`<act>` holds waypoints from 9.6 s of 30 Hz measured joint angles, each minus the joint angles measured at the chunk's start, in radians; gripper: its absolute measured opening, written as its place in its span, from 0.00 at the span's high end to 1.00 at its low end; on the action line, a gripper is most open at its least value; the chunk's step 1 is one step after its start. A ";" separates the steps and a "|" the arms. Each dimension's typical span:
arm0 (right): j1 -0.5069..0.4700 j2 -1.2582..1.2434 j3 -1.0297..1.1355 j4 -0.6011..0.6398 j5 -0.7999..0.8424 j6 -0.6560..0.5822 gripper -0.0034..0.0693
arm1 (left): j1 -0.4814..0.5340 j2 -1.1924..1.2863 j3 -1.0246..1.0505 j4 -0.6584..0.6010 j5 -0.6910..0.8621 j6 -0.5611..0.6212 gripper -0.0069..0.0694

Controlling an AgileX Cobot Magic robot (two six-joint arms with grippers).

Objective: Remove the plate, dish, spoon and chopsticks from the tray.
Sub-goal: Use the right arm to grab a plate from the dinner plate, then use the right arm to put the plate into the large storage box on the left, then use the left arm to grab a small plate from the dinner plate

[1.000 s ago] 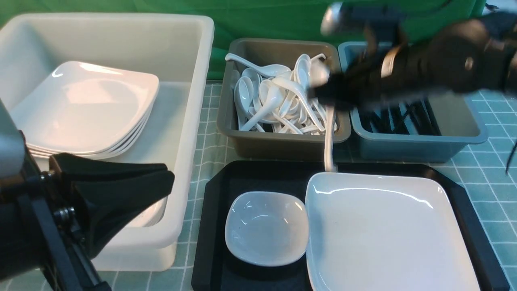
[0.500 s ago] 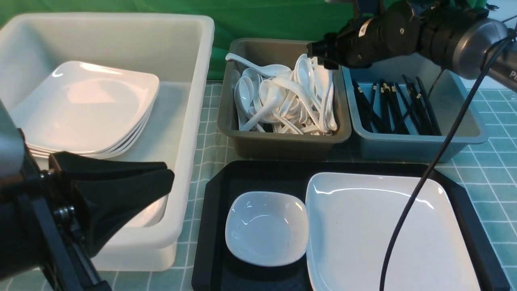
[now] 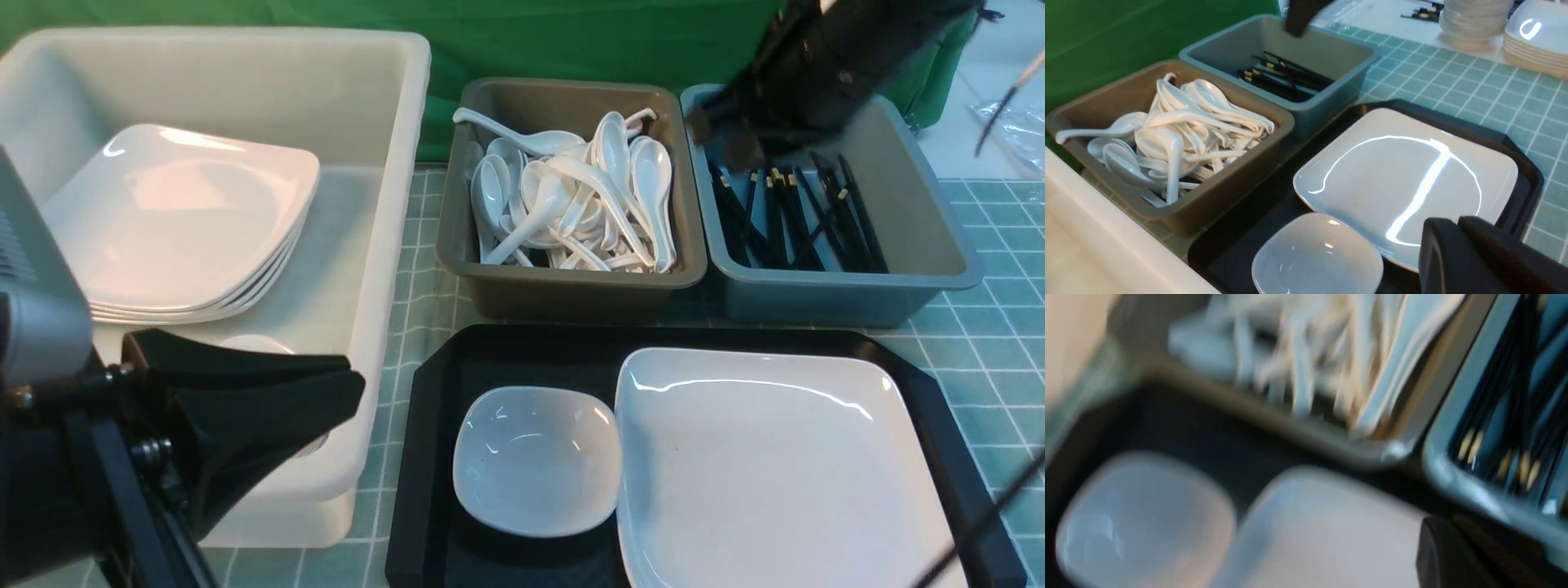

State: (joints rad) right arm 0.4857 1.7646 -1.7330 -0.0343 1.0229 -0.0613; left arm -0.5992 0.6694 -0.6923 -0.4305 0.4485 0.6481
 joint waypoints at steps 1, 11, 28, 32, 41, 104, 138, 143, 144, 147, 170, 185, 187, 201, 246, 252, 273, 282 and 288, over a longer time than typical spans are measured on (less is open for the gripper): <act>0.038 -0.030 0.081 -0.041 0.035 0.023 0.89 | 0.000 0.000 0.000 0.001 0.000 0.000 0.89; 0.475 -0.175 0.659 -0.152 -0.112 0.317 0.37 | 0.000 0.000 0.000 0.009 0.000 0.000 0.89; 0.436 0.025 0.724 -0.192 -0.411 0.392 0.21 | 0.000 0.000 0.000 0.009 0.008 0.000 0.89; 0.436 0.029 0.721 -0.193 -0.412 0.381 0.26 | 0.000 0.000 0.000 0.009 0.014 0.000 0.89; 0.453 0.028 0.718 -0.225 -0.401 0.360 0.49 | 0.000 0.000 0.000 0.009 0.022 0.000 0.89; 0.549 0.717 -0.785 -0.104 -0.500 -0.795 0.87 | 0.000 -0.549 -0.142 0.765 0.712 -0.770 0.89; 0.473 0.824 -0.786 0.079 -0.709 -1.087 0.56 | 0.000 -0.549 -0.142 0.632 0.654 -0.740 0.89; 0.473 0.823 -0.786 0.076 -0.690 -0.937 0.38 | 0.000 -0.549 -0.142 0.597 0.655 -0.724 0.89; 0.473 0.822 -0.787 0.076 -0.678 -0.925 0.37 | 0.000 -0.549 -0.142 0.595 0.655 -0.724 0.89; 0.473 0.796 -0.787 0.072 -0.589 -0.867 0.37 | 0.000 -0.549 -0.142 0.587 0.655 -0.710 0.89; 0.463 0.611 -0.795 0.165 -0.111 -0.178 0.93 | 0.000 -0.451 -0.141 0.899 0.725 -0.811 0.89; 0.401 0.552 -0.794 0.238 0.109 -0.209 0.93 | 0.000 -0.065 -0.157 0.909 0.665 -0.857 0.89; 0.393 0.520 -0.792 0.203 0.109 -0.203 0.93 | 0.000 -0.018 -0.175 0.904 0.652 -0.857 0.89; 0.374 -0.098 -0.255 -0.090 0.107 -0.167 0.93 | 0.249 0.380 -0.320 0.635 0.472 -0.648 0.89; 0.295 -0.537 0.360 -0.123 -0.092 -0.106 0.91 | 0.801 1.239 -0.720 0.522 0.328 -0.409 0.89; 0.295 -0.578 0.362 -0.220 -0.016 -0.034 0.91 | 0.719 1.049 -0.704 0.452 0.387 -0.385 0.89; 0.295 -0.939 0.653 -0.368 0.071 0.238 0.90 | -0.361 0.965 -0.370 0.641 0.166 -0.501 0.81; 0.295 -0.983 0.660 -0.364 0.072 0.239 0.90 | -0.360 1.066 -0.370 0.693 0.065 -0.495 0.37; 0.295 -0.988 0.685 -0.361 0.075 0.239 0.90 | -0.359 1.142 -0.370 0.915 0.041 -0.642 0.21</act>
State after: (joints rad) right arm 0.7810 0.7769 -1.0483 -0.3948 1.0982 0.1777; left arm -0.9579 1.8109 -1.0619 0.4850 0.4897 0.0062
